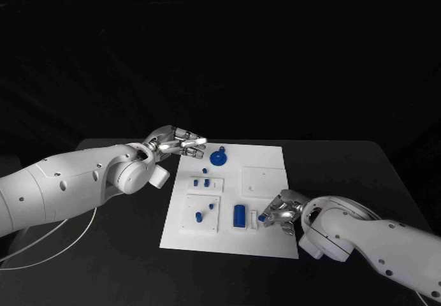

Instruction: Assemble the parts on the task board

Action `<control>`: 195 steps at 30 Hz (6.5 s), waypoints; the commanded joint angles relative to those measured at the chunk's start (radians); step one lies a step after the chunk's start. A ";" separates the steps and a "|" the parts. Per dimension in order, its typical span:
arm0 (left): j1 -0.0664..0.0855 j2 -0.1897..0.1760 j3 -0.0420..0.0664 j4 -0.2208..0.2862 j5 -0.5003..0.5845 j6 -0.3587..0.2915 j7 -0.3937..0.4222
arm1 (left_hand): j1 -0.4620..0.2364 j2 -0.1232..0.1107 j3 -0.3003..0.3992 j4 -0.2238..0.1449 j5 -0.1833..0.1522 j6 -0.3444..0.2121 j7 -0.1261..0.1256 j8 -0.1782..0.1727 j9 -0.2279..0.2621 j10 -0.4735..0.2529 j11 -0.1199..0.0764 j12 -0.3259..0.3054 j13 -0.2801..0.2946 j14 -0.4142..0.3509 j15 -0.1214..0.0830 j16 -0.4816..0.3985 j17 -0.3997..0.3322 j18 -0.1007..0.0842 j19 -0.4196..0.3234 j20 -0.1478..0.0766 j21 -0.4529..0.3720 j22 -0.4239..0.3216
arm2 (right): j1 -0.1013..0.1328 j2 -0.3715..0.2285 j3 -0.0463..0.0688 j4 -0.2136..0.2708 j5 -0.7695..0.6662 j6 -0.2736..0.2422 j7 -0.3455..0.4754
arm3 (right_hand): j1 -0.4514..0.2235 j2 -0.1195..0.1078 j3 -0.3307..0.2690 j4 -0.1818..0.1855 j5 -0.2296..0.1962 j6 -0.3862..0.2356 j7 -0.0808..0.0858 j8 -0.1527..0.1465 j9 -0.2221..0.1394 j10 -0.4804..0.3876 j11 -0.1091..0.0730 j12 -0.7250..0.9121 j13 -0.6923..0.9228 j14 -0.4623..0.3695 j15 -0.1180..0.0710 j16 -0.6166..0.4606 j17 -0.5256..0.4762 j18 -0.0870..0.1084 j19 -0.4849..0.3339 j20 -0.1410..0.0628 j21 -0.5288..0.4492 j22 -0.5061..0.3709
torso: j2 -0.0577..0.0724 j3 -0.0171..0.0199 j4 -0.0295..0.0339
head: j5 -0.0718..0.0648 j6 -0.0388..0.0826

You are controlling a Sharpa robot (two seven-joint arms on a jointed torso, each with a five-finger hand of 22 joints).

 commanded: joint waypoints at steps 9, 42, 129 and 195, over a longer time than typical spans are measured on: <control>0.000 0.002 0.000 0.001 0.000 0.018 0.001 | -0.001 0.002 -0.005 -0.003 -0.006 0.005 0.001 -0.002 0.001 -0.001 0.002 0.003 0.001 -0.006 0.004 -0.003 0.000 -0.010 -0.004 0.000 -0.002 0.000 | 0.004 0.017 0.000 -0.009 -0.018 0.024 -0.021 | -0.028 0.038 -0.238 0.056 -0.169 0.033 -0.024 0.003 0.013 0.007 -0.008 0.003 0.000 0.005 -0.002 0.003 0.001 0.000 0.053 0.002 -0.012 0.051 | 0.001 0.0004 0.0001 | 0.004 -0.002; 0.001 0.004 -0.001 -0.001 -0.003 0.026 -0.013 | 0.000 0.000 -0.005 0.000 -0.006 0.005 0.001 -0.002 0.001 -0.003 0.002 0.003 0.001 -0.009 0.005 -0.004 0.000 -0.009 -0.005 0.001 -0.003 0.000 | 0.017 0.042 0.000 -0.015 -0.042 0.086 -0.049 | 0.040 -0.024 -0.341 0.287 -0.351 0.071 -0.042 0.003 0.005 0.011 -0.017 -0.002 0.000 0.006 -0.008 0.002 0.004 -0.011 0.052 -0.006 -0.002 0.028 | 0.000 0.0005 -0.0005 | 0.012 -0.006; 0.000 0.005 -0.006 -0.005 -0.008 0.031 -0.018 | 0.005 0.009 -0.007 -0.006 -0.006 0.006 0.001 -0.002 0.001 -0.005 0.003 0.003 0.001 -0.011 0.006 -0.003 0.000 -0.008 -0.007 0.002 -0.002 0.000 | 0.002 0.033 -0.002 -0.035 -0.080 0.139 -0.025 | -0.001 0.010 -0.340 0.328 -0.419 0.078 -0.046 0.003 0.018 0.017 -0.019 -0.001 0.002 0.007 -0.010 -0.003 0.011 -0.011 0.052 -0.008 -0.002 0.020 | 0.000 0.0002 -0.0002 | 0.008 -0.011; 0.012 0.122 -0.002 -0.226 0.239 -0.141 0.093 | 0.022 0.073 -0.032 -0.083 -0.002 -0.002 -0.018 -0.004 -0.001 -0.100 0.006 0.003 -0.002 -0.078 0.009 -0.006 -0.003 0.009 -0.015 0.018 0.005 0.001 | 0.116 0.128 0.125 -0.651 0.609 0.013 0.826 | 0.101 0.175 -0.737 0.189 -0.215 -0.201 0.044 0.002 -0.038 -0.233 0.141 -0.924 -1.050 -0.331 0.177 -0.863 -0.701 0.004 -0.467 0.201 -0.588 -0.816 | -0.056 -0.0012 -0.0201 | -0.032 0.183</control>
